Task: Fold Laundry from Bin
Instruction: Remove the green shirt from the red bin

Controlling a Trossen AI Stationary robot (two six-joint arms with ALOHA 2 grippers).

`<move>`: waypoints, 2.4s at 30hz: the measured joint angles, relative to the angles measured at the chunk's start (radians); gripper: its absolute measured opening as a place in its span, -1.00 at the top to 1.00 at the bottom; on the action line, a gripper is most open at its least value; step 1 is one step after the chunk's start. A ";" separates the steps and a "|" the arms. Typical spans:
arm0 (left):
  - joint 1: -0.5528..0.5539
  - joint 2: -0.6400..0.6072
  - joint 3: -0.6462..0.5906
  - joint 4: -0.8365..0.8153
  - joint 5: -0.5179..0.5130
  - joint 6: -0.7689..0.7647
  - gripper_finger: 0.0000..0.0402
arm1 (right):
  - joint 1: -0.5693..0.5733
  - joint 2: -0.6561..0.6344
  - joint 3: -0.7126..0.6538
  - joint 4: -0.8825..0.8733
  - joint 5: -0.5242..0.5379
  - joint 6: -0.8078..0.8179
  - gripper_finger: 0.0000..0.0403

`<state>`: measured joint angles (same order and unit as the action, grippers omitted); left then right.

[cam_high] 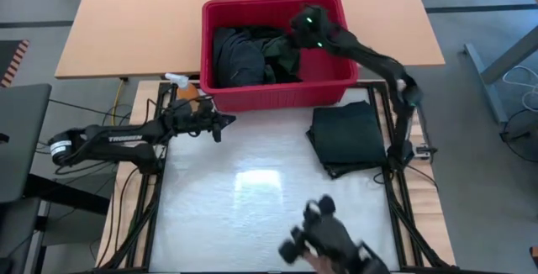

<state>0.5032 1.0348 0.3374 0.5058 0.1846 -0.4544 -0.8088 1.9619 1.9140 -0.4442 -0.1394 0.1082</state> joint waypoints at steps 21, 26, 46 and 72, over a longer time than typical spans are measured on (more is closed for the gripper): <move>0.013 0.001 0.000 -0.002 -0.211 -0.216 1.00 | -0.123 0.415 0.406 -0.307 -0.280 -0.124 -0.50; -0.014 0.001 0.000 -0.001 -0.262 -0.308 1.00 | -0.092 0.411 0.406 -0.299 -0.330 -0.253 0.28; -0.408 0.001 0.000 0.009 -0.685 -0.349 1.00 | -0.089 -0.141 0.408 0.171 -0.388 -0.181 0.87; -0.502 0.001 0.000 0.070 -0.217 -0.151 1.00 | 0.693 -0.626 0.409 0.246 -0.415 0.016 0.87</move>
<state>0.0009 1.0363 0.3378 0.5753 -0.0322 -0.6058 -0.1160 1.3355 2.3234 -0.1978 -0.5539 0.1241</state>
